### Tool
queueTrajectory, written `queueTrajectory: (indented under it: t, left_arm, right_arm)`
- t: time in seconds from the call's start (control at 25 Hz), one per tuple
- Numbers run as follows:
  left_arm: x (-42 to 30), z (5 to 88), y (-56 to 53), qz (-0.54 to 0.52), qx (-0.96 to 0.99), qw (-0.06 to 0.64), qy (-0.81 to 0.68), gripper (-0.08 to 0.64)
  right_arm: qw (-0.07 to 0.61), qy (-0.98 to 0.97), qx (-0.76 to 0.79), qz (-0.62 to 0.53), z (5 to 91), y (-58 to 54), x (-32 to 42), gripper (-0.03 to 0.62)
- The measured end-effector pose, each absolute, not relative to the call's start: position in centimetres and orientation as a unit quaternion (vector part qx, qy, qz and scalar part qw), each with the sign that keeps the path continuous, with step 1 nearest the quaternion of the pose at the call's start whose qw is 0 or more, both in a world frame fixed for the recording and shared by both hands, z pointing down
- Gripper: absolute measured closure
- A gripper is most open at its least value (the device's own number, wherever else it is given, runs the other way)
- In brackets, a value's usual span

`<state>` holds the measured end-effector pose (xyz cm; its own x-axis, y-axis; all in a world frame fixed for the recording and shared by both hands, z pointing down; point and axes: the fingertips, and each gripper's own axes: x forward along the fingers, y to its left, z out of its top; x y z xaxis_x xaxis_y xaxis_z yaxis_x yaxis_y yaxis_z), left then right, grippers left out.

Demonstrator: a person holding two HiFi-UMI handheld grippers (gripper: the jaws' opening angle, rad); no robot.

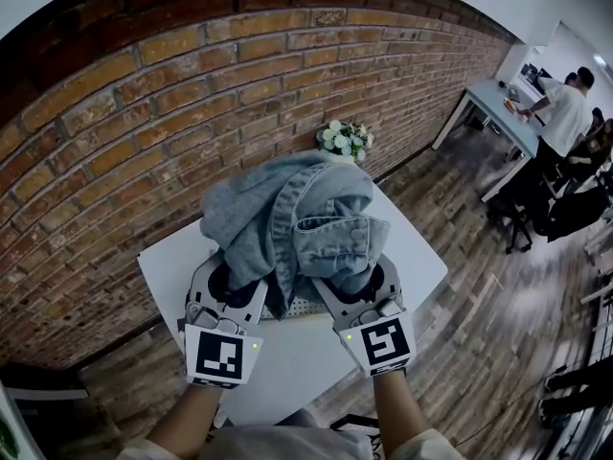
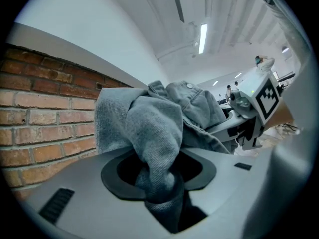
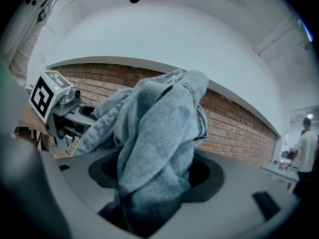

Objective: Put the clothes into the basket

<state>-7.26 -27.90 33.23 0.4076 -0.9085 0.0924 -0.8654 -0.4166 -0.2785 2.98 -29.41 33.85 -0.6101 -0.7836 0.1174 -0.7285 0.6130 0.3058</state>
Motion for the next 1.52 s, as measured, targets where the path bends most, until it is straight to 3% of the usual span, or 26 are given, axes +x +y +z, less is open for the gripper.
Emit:
queueTrajectory:
  t: [0.36, 1.52]
  left_arm:
    - [-7.7, 37.9, -30.7, -0.140, -0.826, 0.060, 0.543, 0.394]
    - [-7.4, 48.6, -33.0, -0.245, -0.805, -0.156, 0.518, 0.390]
  right_arm:
    - [0.123, -0.893, 0.429, -0.062, 39.1, -32.5, 2.7, 0.281]
    - [0.291, -0.857, 0.414, 0.098, 49.4, -34.8, 3.3, 0.278]
